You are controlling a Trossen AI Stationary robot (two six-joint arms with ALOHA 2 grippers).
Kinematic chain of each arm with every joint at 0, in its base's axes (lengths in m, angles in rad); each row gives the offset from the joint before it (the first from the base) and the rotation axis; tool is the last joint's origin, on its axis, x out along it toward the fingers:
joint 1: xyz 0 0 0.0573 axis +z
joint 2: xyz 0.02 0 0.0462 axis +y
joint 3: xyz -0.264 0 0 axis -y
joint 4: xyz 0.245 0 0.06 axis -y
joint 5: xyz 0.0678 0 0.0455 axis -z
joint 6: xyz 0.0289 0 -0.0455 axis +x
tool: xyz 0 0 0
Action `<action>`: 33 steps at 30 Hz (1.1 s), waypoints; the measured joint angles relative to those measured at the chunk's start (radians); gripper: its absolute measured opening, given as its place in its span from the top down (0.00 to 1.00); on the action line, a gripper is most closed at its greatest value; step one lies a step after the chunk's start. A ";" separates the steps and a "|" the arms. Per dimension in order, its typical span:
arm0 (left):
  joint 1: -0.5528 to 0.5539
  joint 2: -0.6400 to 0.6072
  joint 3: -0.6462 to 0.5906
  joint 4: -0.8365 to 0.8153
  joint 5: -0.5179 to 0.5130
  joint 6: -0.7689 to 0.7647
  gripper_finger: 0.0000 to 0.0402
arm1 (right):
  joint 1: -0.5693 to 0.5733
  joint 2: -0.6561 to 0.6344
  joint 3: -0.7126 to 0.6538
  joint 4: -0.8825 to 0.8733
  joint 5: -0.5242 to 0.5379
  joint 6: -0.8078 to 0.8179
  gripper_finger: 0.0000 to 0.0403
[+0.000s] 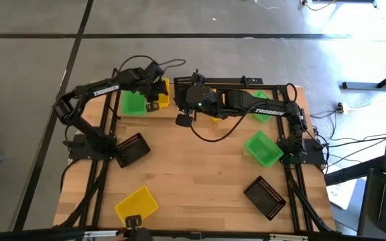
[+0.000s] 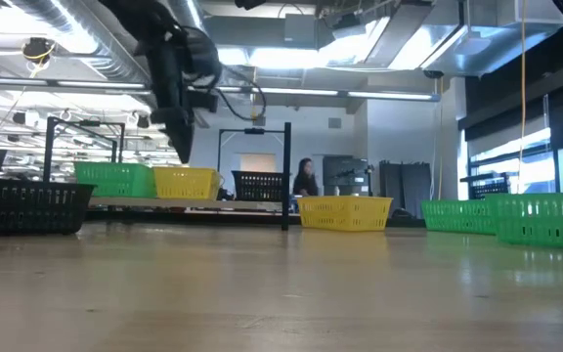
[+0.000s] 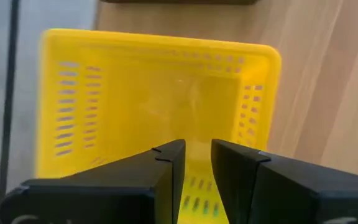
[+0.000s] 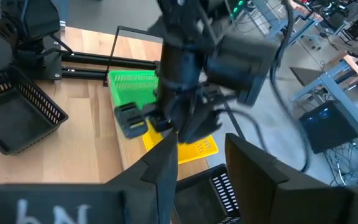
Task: Stack baskets on shelf by color
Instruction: Stack the bottom black basket on the black basket on the shelf
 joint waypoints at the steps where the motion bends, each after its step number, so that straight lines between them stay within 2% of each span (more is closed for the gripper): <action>1: -0.005 0.014 0.000 0.000 -0.002 0.000 0.82 | 0.000 0.000 0.000 0.000 0.000 0.000 0.68; 8: -0.056 0.072 0.000 -0.002 -0.005 0.001 0.82 | 0.000 0.000 0.000 0.000 0.000 0.000 0.68; 16: -0.129 0.071 -0.001 -0.007 0.000 0.002 0.82 | 0.000 0.000 0.000 0.000 0.000 0.000 0.68; 20: -0.138 0.071 0.003 -0.010 -0.096 -0.006 0.82 | 0.000 0.000 0.000 0.000 0.000 -0.005 0.68; 23: -0.138 0.032 0.030 -0.042 -0.135 -0.043 0.82 | 0.000 -0.010 -0.001 -0.025 0.000 -0.043 0.68; 28: -0.149 -0.081 0.075 -0.064 -0.127 -0.084 0.82 | 0.000 -0.066 -0.001 -0.096 0.002 -0.030 0.68; 33: -0.203 -0.216 0.083 -0.083 -0.121 -0.242 0.82 | 0.000 -0.155 -0.001 -0.336 -0.023 0.035 0.68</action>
